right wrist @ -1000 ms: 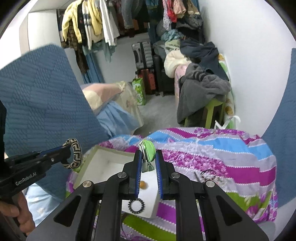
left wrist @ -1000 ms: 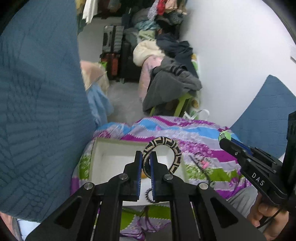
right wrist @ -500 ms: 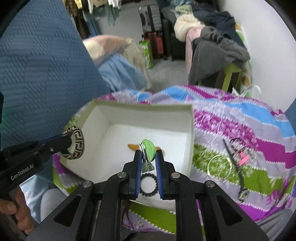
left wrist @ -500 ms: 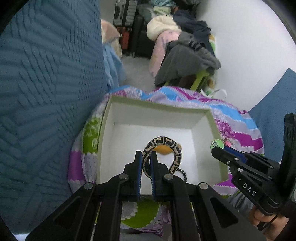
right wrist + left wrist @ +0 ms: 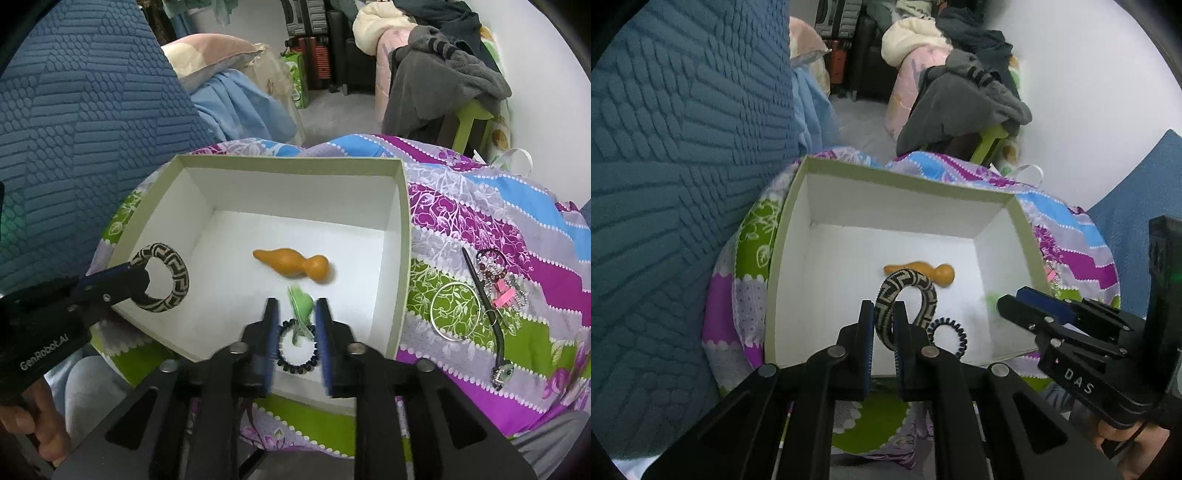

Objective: Organize jewelry
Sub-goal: 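Carry the bangle and green charm over the white box and release them inside, then withdraw both open tools from the box toward the jewelry on the cloth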

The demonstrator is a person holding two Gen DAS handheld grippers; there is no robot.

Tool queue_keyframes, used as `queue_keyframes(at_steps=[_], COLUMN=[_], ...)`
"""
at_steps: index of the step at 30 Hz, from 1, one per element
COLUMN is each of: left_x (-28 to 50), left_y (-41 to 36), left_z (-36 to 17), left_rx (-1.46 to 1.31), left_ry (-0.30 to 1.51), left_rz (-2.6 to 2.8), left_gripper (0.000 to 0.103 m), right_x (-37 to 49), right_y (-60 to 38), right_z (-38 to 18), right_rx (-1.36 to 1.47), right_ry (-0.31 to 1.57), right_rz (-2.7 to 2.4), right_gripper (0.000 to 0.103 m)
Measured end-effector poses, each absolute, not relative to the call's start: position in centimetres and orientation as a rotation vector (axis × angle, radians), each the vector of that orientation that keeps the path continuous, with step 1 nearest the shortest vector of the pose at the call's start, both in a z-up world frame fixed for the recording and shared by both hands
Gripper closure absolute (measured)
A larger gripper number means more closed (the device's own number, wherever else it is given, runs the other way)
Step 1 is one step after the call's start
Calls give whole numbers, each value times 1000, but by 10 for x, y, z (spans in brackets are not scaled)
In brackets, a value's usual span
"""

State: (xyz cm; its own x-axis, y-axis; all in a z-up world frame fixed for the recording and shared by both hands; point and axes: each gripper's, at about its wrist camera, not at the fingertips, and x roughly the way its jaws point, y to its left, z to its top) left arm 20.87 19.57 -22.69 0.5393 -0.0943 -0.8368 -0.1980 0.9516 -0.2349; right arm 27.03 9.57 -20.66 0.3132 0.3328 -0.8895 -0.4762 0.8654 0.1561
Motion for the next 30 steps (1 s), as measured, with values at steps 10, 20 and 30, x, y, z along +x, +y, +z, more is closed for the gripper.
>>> queue_keyframes(at_steps=[10, 20, 30], left_x=[193, 167, 141], left_y=[189, 164, 126], left_z=[-160, -79, -24], left_rx=[-331, -268, -217], left_ry=[865, 728, 615], left_rz=[89, 128, 122], left_gripper=[39, 39, 39], right_x=[269, 263, 247], right_y=[82, 53, 17], right_z=[-139, -60, -15], right_rx=[-155, -113, -90], right_ry=[1014, 838, 727], right_rz=[575, 596, 606], right_gripper=[71, 66, 66])
